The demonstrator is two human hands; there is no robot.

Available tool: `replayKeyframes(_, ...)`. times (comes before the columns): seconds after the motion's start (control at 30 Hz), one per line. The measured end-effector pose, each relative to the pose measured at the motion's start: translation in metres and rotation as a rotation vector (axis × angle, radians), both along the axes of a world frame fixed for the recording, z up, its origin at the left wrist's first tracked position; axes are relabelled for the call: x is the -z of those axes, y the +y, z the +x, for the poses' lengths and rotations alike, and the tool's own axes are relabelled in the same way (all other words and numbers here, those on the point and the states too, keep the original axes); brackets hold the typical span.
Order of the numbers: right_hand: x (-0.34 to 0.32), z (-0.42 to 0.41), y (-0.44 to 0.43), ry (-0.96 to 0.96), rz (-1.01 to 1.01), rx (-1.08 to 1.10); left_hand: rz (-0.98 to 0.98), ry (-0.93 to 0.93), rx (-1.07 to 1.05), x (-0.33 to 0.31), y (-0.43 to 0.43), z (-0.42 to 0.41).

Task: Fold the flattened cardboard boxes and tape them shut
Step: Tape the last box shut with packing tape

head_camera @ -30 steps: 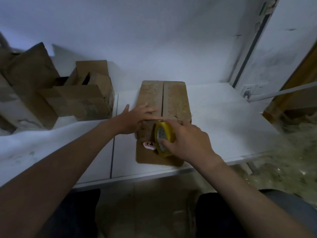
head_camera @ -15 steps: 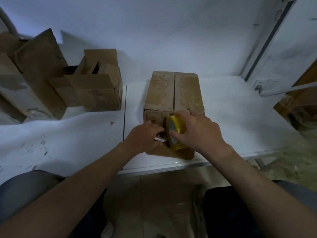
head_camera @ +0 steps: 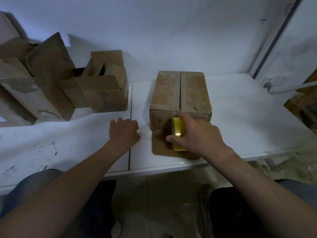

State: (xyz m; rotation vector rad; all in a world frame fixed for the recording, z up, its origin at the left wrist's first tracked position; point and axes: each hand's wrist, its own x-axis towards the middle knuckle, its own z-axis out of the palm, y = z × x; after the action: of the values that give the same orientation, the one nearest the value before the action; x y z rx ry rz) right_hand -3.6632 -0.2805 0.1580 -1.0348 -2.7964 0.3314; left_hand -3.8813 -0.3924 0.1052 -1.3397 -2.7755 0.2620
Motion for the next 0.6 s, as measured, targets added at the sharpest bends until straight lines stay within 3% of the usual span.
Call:
replayKeyframes(0.07, -0.001, -0.002, 0.002, -0.009, -0.043, 0.003, 0.182, -0.061, 0.047, -0.009, 0.007, 0.012)
replayKeyframes(0.1, -0.002, -0.003, 0.003, -0.020, -0.057, -0.001, 0.327, -0.242, 0.057, -0.016, 0.011, 0.022)
replayKeyframes(0.17, -0.005, -0.003, 0.007, -0.028, -0.049, -0.021, 0.530, -0.813, 0.009, -0.032, 0.022, 0.043)
replayKeyframes(0.2, -0.006, -0.003, 0.010, -0.023, -0.040, -0.033, 0.551, -1.046, -0.025, -0.038, 0.027, 0.053)
replayKeyframes(0.27, -0.009, -0.005, 0.020, 0.011, -0.049, -0.045, 0.513, -1.283, -0.070, -0.041, 0.035, 0.067)
replayKeyframes(0.37, -0.010, -0.010, 0.045, 0.177, 0.008, -0.062, 0.525, -1.431, -0.141, -0.035, 0.044, 0.075)
replayKeyframes(0.43, -0.008, -0.017, 0.065, 0.241, 0.134, -0.067, 0.630, -1.385, -0.215, -0.032, 0.048, 0.078)
replayKeyframes(0.5, -0.002, -0.024, 0.083, 0.167, 0.099, -0.003, 0.742, -1.304, -0.293, -0.028, 0.050, 0.079)
replayKeyframes(0.6, 0.013, -0.032, 0.100, 0.070, -0.085, -0.051, 0.828, -1.393, -0.400, -0.025, 0.047, 0.077)
